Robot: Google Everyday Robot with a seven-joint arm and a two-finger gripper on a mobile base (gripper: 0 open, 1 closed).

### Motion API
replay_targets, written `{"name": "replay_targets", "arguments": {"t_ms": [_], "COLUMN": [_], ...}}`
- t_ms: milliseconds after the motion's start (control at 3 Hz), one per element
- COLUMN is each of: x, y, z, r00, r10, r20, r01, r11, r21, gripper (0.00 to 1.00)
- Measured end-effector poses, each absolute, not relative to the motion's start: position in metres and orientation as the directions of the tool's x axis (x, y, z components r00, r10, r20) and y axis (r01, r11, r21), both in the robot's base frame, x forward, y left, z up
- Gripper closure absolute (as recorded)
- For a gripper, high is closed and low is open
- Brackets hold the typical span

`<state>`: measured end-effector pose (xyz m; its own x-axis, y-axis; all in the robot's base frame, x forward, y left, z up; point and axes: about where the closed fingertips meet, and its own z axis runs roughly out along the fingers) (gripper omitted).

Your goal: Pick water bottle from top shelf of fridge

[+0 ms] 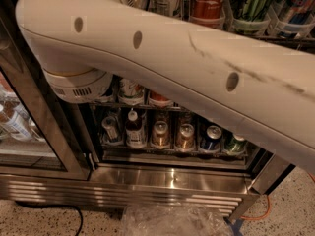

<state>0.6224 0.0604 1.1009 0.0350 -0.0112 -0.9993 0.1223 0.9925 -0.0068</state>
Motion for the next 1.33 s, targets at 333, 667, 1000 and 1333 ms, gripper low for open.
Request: {"name": "replay_targets", "arguments": {"t_ms": [333, 667, 1000, 1333], "x": [0.6213, 0.6184, 0.6129, 0.6129], "y": [0.0629, 0.0665, 0.0709, 0.0709], "z": [1.1038, 1.1048, 1.1043, 1.1044], "r00": [0.036, 0.032, 0.020, 0.020], "r10": [-0.012, -0.010, -0.004, -0.004], "r20": [-0.999, -0.999, -1.000, -1.000], "r01": [0.106, 0.085, 0.058, 0.058], "r11": [0.994, 0.996, 0.998, 0.998], "r21": [-0.009, -0.007, -0.002, -0.002], "gripper": [1.00, 1.00, 1.00, 1.00]}}
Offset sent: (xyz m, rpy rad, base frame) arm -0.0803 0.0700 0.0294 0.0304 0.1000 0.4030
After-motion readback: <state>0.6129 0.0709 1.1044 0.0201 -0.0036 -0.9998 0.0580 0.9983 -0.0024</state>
